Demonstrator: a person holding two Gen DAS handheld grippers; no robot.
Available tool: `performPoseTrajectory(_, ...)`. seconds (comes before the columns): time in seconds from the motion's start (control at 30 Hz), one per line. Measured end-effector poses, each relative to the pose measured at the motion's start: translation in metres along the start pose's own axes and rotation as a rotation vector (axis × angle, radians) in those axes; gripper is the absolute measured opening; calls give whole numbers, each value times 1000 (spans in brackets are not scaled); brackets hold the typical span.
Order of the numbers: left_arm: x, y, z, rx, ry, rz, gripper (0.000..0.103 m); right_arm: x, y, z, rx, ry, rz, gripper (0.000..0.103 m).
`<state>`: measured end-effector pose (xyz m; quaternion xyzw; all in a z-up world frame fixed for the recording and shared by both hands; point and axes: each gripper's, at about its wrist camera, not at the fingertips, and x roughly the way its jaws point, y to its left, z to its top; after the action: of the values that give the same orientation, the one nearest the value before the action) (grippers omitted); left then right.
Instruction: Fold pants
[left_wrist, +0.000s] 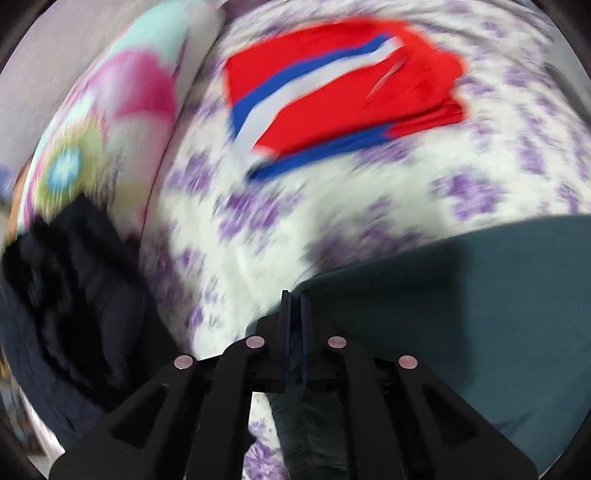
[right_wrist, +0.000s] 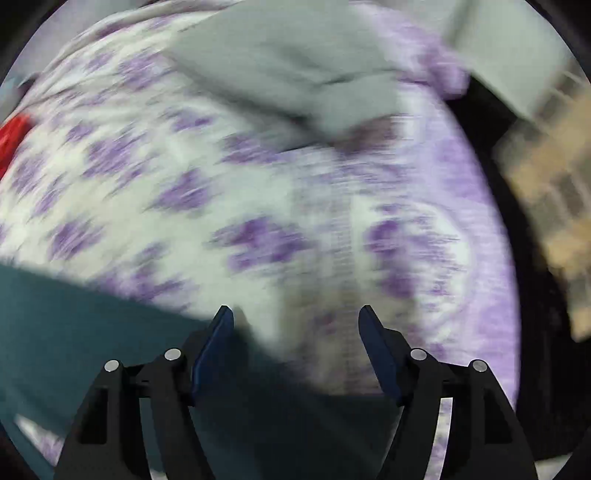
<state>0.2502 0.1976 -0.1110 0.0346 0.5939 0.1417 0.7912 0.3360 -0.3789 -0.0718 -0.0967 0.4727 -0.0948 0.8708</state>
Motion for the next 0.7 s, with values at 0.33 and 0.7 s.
performPoseTrajectory(0.33, -58, 4, -36, -10, -130, -98, 21, -6, -108, -47, 203, 84, 123, 69)
performPoseTrajectory(0.7, -79, -83, -90, 93, -87, -271, 36, -1, -64, -52, 55, 109, 206, 6)
